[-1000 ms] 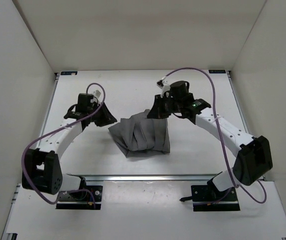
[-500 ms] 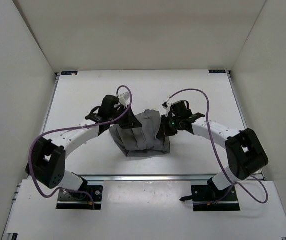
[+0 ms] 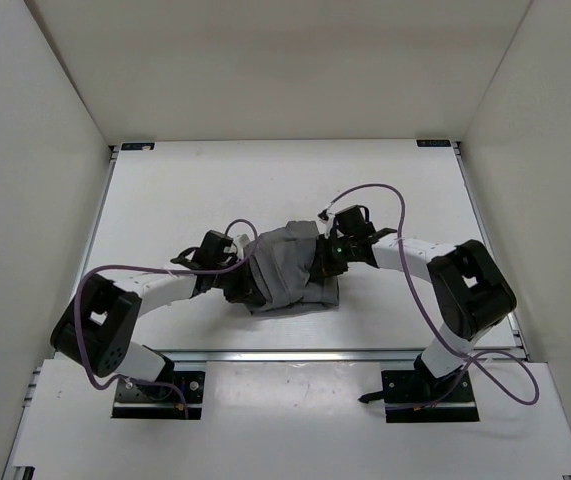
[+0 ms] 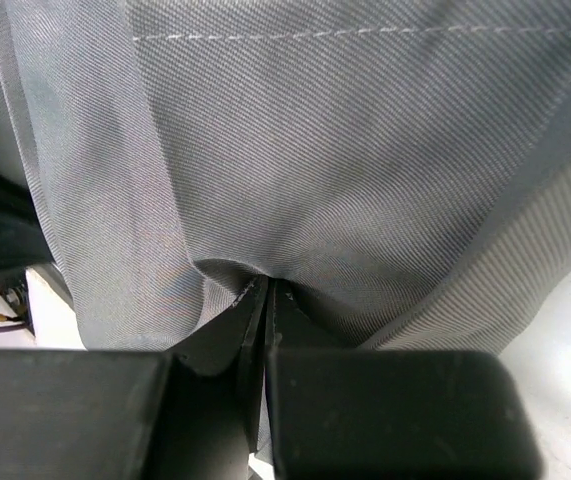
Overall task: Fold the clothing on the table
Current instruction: Fold the skirt
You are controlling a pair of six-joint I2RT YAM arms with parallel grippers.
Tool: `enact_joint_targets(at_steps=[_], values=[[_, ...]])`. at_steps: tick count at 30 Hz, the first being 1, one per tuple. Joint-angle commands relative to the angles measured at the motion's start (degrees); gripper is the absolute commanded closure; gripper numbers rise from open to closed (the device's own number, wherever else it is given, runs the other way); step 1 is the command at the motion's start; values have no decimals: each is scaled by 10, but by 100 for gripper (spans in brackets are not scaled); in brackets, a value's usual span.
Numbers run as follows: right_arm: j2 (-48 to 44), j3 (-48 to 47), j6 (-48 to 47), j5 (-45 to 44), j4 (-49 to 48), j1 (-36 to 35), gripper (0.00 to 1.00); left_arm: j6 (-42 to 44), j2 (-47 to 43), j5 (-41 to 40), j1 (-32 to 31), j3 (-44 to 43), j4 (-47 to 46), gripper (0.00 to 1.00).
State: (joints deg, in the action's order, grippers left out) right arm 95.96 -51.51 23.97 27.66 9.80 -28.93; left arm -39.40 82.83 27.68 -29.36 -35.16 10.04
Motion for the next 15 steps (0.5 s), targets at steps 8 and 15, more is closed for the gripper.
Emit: enact_joint_targets(at_steps=[8,15], values=[[-103,-83,-10,-48,108,67,67,114,-57,-75,47,-121,158,85],[-184,-132,-23,-160,180,79,1,198,-131,-194,77,-229,262,5]])
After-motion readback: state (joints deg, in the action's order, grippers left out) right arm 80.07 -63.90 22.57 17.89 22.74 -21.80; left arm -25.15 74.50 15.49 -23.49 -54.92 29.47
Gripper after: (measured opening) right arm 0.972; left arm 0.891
